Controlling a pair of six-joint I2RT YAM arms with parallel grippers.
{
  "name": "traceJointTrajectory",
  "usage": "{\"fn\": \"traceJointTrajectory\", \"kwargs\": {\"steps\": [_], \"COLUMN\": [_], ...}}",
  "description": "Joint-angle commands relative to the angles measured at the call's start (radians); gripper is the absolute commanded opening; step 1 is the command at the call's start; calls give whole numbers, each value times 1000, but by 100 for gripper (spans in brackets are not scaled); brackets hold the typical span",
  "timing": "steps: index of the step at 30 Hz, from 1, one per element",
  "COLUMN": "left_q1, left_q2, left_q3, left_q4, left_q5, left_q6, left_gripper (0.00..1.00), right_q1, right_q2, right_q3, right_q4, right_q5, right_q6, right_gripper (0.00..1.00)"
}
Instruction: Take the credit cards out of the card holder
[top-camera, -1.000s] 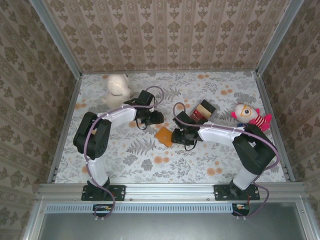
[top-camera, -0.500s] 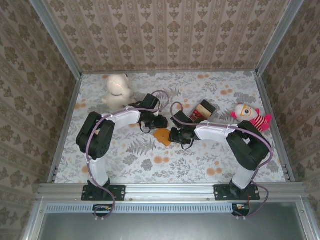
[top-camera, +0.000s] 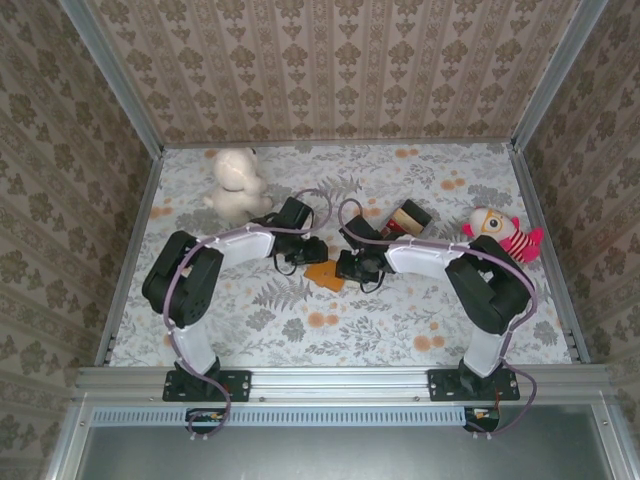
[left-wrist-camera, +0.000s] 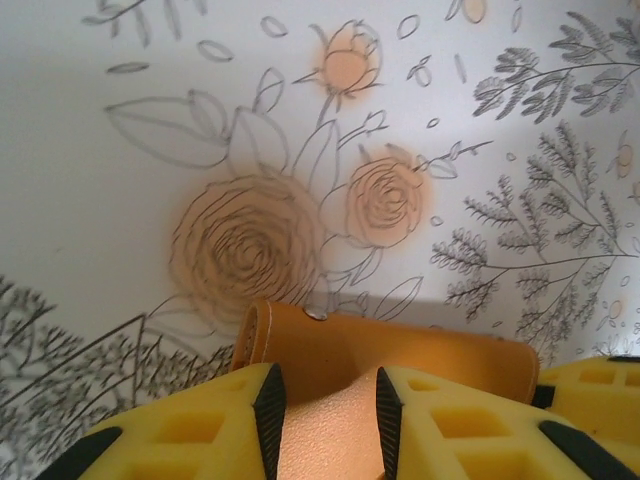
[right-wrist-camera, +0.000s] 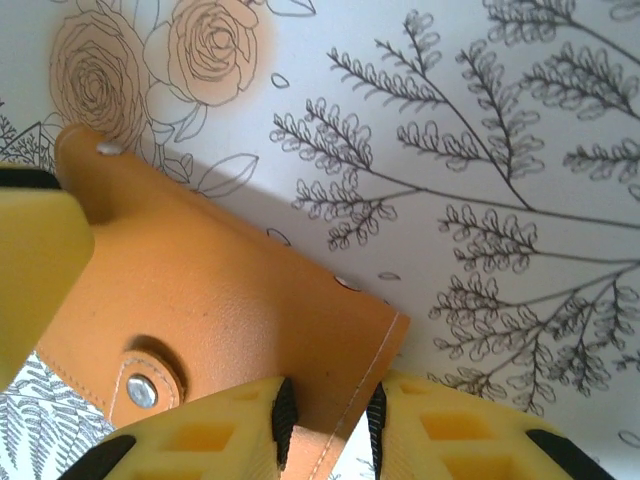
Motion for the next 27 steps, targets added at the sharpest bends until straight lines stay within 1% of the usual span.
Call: {"fn": "traceJointTrajectory", "kwargs": {"steps": [1,5,9,12,14,19,23,27], "left_q1": [-49,-83,-111,-86,-55,-14,-7,-11], "left_q2": [-7,-41,-81,-126,-135,-53,35,86], "left_q3": [-99,-141,-126,-92,-59,35,91,120], "left_q4": [-69,-46,-52,-79,-94,-122,-129,-129], "left_q5": [32,23,45,31,38,68,82,97], "left_q6": [-80,-129,-131,-109,-85,-40,-30,-22], "left_gripper": [31,29,30,36,44,55,56,55], "right_q1": [-11,-30,-46,-70,-82,-83,-83,-80], "right_q2": [67,95,92,0,-67,-145,-176,-167], "right_q3": [58,112,149,85,40,-34,-99,-125], "right_q4": [30,9,-17,18,26,13,40,70], "right_q5": [-5,-14,-7,27,40,25,11,-20], "right_q6": [-42,-75,-98,-75,-65,-34,15,44], "right_gripper": [29,29,28,29,32,35,38,38]}}
